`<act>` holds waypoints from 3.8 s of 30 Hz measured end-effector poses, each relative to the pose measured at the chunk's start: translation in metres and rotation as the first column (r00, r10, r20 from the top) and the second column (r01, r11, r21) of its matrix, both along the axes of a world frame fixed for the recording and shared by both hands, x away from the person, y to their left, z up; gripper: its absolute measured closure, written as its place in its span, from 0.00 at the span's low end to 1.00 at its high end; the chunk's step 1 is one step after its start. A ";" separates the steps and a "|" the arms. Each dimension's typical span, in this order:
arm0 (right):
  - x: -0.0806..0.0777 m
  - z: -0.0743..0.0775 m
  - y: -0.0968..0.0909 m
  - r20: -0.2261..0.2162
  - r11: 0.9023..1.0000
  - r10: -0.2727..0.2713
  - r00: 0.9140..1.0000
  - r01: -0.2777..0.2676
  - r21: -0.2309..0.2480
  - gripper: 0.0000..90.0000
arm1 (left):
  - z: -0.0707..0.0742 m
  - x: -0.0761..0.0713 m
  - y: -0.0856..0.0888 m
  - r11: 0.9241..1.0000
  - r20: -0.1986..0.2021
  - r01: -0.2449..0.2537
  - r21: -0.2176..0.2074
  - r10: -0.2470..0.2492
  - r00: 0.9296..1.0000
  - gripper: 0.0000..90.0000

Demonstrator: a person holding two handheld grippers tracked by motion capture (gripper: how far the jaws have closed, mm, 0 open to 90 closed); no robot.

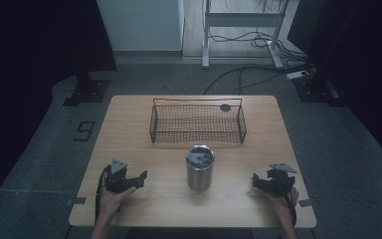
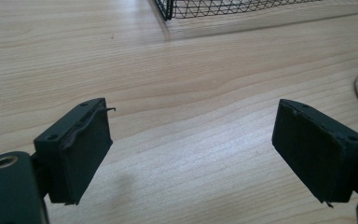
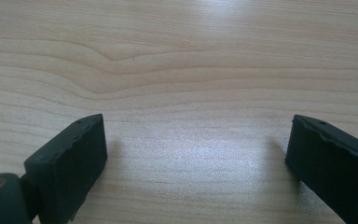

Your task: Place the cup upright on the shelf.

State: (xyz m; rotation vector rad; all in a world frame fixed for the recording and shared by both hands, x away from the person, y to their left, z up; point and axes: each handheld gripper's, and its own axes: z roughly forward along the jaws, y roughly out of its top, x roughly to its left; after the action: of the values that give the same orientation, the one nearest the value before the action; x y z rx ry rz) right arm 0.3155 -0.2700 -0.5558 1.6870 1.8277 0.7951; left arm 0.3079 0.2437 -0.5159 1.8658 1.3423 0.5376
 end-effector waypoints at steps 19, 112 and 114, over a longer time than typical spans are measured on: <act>-0.001 0.000 -0.001 0.001 1.000 -0.016 1.000 0.016 -0.003 0.05 | 0.006 -0.001 0.005 0.999 0.010 -0.009 -0.030 0.009 1.000 0.13; -0.001 0.000 -0.002 -0.004 0.999 -0.038 0.999 0.038 -0.001 0.03 | 0.037 -0.025 -0.118 0.938 0.066 0.341 -0.059 -0.337 0.939 0.07; -0.001 0.000 -0.002 -0.003 0.999 -0.038 0.999 0.038 -0.001 0.03 | 0.038 -0.025 -0.121 0.936 0.066 0.347 -0.057 -0.343 0.937 0.06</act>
State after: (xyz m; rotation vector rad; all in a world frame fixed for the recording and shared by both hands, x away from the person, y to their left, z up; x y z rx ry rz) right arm 0.3149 -0.2716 -0.5562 1.7188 1.7923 0.7761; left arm 0.2830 0.1227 -0.4777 1.9587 0.9535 0.3518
